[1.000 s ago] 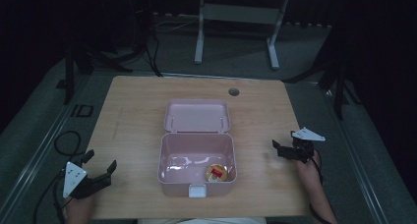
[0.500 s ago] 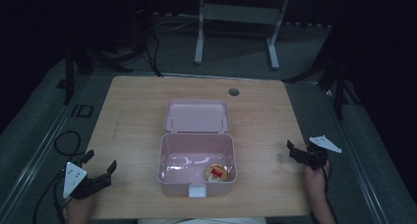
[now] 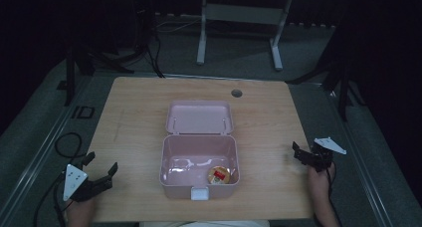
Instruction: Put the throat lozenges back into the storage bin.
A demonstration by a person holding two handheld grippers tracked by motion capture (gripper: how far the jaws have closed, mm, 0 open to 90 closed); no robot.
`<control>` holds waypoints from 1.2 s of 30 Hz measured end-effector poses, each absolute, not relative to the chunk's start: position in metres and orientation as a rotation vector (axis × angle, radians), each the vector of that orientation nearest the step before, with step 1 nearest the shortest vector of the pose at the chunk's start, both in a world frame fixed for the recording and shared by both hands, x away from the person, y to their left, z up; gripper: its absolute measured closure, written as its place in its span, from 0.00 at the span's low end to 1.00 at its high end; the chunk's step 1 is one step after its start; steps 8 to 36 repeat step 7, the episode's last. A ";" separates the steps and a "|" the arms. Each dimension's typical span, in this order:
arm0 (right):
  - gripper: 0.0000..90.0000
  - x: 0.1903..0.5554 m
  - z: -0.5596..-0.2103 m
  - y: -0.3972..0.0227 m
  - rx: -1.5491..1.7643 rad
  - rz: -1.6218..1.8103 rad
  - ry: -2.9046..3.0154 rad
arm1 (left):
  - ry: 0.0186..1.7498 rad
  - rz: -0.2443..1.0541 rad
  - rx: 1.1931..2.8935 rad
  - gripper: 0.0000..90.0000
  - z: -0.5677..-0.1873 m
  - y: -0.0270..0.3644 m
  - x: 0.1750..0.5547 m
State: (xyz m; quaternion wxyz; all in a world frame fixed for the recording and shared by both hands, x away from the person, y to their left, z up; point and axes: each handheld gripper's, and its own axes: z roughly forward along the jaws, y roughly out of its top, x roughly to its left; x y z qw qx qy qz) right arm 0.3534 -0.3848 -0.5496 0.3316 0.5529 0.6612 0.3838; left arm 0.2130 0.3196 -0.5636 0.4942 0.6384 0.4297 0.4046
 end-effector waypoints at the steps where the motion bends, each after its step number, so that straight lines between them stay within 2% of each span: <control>1: 0.13 0.353 -0.550 -0.385 1.446 1.005 1.730 | 1.045 0.980 1.548 0.16 -0.564 0.320 0.213; 36: 0.13 0.354 -0.550 -0.386 1.449 1.016 1.739 | 1.043 0.980 1.553 0.16 -0.563 0.319 0.213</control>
